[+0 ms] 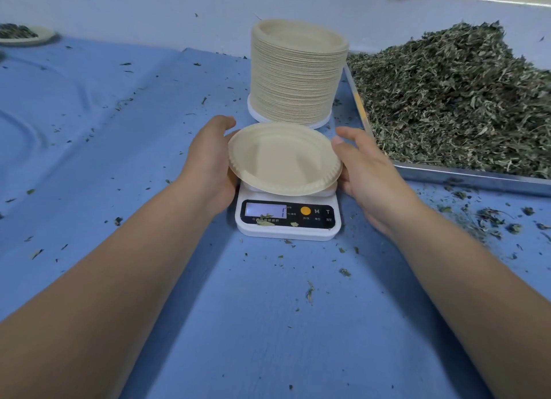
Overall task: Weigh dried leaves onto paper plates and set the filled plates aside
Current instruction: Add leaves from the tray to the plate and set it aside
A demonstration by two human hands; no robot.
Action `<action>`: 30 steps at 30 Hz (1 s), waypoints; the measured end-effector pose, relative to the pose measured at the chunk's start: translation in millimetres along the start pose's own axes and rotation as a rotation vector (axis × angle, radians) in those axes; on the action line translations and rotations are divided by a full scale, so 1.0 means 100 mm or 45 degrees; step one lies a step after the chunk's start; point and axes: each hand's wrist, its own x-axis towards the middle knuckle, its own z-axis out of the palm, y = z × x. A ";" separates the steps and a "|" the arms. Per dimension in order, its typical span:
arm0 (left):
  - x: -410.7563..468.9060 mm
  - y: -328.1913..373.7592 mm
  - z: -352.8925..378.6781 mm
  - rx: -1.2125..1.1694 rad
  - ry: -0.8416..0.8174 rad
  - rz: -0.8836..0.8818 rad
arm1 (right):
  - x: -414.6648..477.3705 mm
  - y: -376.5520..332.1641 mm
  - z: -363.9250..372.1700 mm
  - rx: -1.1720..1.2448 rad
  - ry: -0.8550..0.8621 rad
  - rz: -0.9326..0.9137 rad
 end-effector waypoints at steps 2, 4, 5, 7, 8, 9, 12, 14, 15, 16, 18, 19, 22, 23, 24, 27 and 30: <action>0.02 -0.02 0.02 0.094 0.024 0.011 | 0.00 -0.01 -0.01 -0.015 0.009 -0.019; 0.02 -0.03 0.04 0.148 0.019 0.028 | 0.01 0.00 -0.01 -0.025 0.024 -0.030; 0.01 -0.03 0.06 0.147 0.017 0.028 | 0.01 0.00 -0.02 -0.020 0.026 -0.022; 0.01 -0.03 0.06 0.118 0.007 0.019 | 0.01 -0.01 -0.02 -0.002 0.012 -0.007; 0.02 -0.03 0.05 0.104 -0.003 0.015 | 0.00 -0.01 -0.04 0.008 -0.003 -0.003; 0.03 -0.03 0.04 0.091 -0.009 0.012 | 0.00 -0.02 -0.05 0.020 -0.022 -0.003; 0.09 -0.04 0.00 0.072 -0.018 -0.011 | 0.00 -0.02 -0.15 0.059 -0.139 -0.073; 0.12 -0.05 -0.02 0.075 -0.016 -0.010 | 0.00 -0.01 -0.19 0.079 -0.284 -0.165; 0.13 -0.05 -0.03 0.087 -0.016 -0.003 | 0.00 -0.01 -0.20 0.094 -0.334 -0.203; 0.14 -0.06 -0.03 0.100 -0.014 0.005 | -0.01 -0.02 -0.20 0.101 -0.342 -0.237; 0.15 -0.07 -0.05 0.112 0.004 0.026 | -0.04 -0.04 -0.22 0.001 -0.189 -0.346; 0.17 -0.07 -0.06 0.128 0.021 0.044 | -0.05 -0.04 -0.24 -0.143 -0.040 -0.433; 0.21 -0.09 -0.11 0.179 0.055 0.097 | -0.06 -0.04 -0.42 -0.865 0.407 -0.649; 0.22 -0.09 -0.12 0.189 0.048 0.108 | -0.03 -0.02 -0.50 -1.055 0.454 -0.633; 0.23 -0.11 -0.13 0.193 0.035 0.116 | 0.00 0.01 -0.58 -1.209 0.440 -0.544; 0.23 -0.13 -0.11 0.169 0.009 0.128 | 0.08 0.06 -0.72 -1.620 0.286 -0.043; 0.25 -0.13 -0.10 0.159 -0.005 0.120 | 0.08 0.10 -0.74 -1.665 0.271 0.016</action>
